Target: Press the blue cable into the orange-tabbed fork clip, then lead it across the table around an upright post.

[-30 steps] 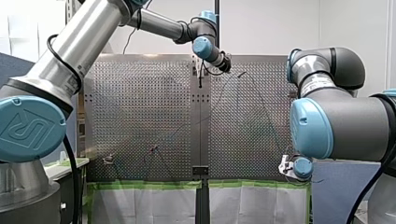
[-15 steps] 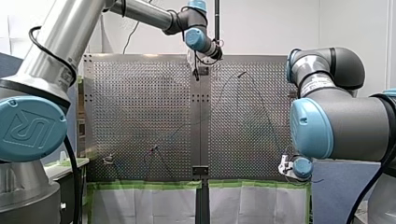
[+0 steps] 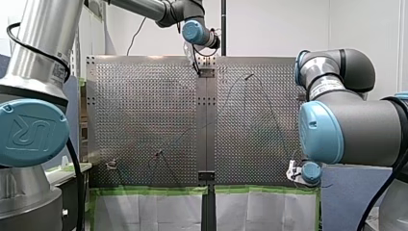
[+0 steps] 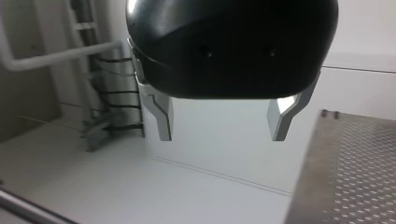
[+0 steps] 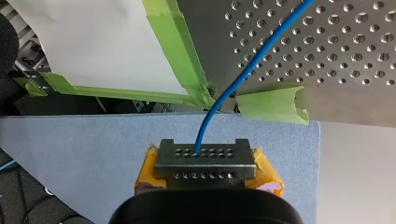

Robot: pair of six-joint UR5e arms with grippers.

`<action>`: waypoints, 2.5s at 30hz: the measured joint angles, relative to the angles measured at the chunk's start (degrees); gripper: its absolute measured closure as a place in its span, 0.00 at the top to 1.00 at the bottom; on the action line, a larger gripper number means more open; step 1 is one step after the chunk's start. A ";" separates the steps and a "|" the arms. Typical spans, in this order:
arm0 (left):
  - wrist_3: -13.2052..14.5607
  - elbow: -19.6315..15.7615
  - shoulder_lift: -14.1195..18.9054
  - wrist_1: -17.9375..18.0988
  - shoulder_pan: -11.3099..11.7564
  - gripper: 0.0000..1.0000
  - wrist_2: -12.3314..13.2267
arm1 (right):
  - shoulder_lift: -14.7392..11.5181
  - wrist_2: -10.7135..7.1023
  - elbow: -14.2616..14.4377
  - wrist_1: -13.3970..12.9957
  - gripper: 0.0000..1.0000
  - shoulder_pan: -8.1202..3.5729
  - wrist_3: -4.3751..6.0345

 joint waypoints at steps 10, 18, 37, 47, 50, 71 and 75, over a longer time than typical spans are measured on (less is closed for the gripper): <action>-2.37 -5.90 5.89 5.91 0.52 1.00 -0.29 | -0.01 0.00 -0.10 0.61 0.00 0.29 -0.13; -2.58 -10.48 10.15 10.48 0.78 1.00 -1.96 | -0.01 0.00 -0.18 1.13 0.00 0.37 -0.49; -4.68 -20.89 8.33 20.68 0.82 1.00 -8.20 | -0.01 0.00 -0.19 1.16 0.00 0.64 -0.57; -5.09 -26.89 8.12 21.44 0.86 1.00 -8.93 | 0.00 0.00 -0.20 1.16 0.00 0.66 -0.65; -5.10 -28.75 8.11 21.40 0.88 1.00 -8.96 | 0.00 0.00 -0.22 1.16 0.00 0.68 -0.69; -5.12 -39.66 8.11 20.95 0.73 1.00 -9.96 | 0.00 0.21 -2.18 2.39 0.00 0.61 -0.50; -5.11 -41.68 8.11 20.95 0.73 1.00 -10.68 | 0.00 0.25 -2.20 2.45 0.00 0.70 -0.51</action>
